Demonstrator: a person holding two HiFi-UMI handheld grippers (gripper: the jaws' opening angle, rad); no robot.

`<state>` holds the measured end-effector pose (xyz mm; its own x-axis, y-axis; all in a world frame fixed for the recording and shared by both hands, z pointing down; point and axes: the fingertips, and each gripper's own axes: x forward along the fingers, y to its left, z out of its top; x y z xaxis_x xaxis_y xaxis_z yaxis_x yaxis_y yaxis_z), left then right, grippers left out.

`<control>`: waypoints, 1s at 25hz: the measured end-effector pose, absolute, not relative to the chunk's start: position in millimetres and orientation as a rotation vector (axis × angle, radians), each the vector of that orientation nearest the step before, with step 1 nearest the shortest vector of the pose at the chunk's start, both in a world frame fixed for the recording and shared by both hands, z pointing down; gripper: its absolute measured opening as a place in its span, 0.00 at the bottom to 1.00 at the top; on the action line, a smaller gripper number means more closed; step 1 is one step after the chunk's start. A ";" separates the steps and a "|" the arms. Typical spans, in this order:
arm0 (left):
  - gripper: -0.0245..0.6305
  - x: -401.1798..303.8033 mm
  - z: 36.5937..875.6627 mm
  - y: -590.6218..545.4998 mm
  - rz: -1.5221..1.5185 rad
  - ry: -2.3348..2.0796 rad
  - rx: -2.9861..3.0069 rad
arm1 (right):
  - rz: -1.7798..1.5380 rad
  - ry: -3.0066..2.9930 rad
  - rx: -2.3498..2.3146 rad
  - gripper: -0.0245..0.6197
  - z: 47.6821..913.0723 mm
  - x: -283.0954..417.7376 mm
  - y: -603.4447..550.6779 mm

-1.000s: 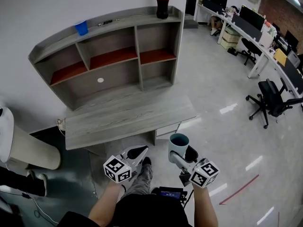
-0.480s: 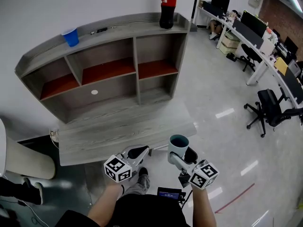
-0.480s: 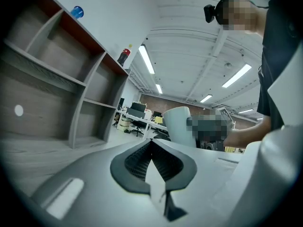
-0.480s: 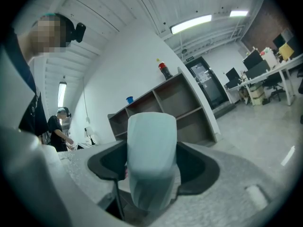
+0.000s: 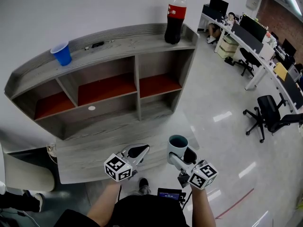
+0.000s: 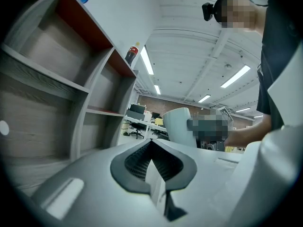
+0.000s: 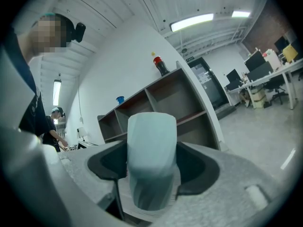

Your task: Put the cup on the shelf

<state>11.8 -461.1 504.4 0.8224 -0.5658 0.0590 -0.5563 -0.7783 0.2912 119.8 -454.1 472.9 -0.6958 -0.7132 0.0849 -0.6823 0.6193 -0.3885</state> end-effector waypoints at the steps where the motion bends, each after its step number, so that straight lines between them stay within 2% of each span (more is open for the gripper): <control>1: 0.04 9.8 504.3 -467.1 -0.048 -0.853 2.709 | -0.612 2.756 -1.191 0.54 473.0 117.6 -459.2; 25: 0.04 31.9 501.7 -508.3 -0.087 -0.984 2.638 | -0.650 2.832 -1.014 0.54 468.9 130.4 -519.5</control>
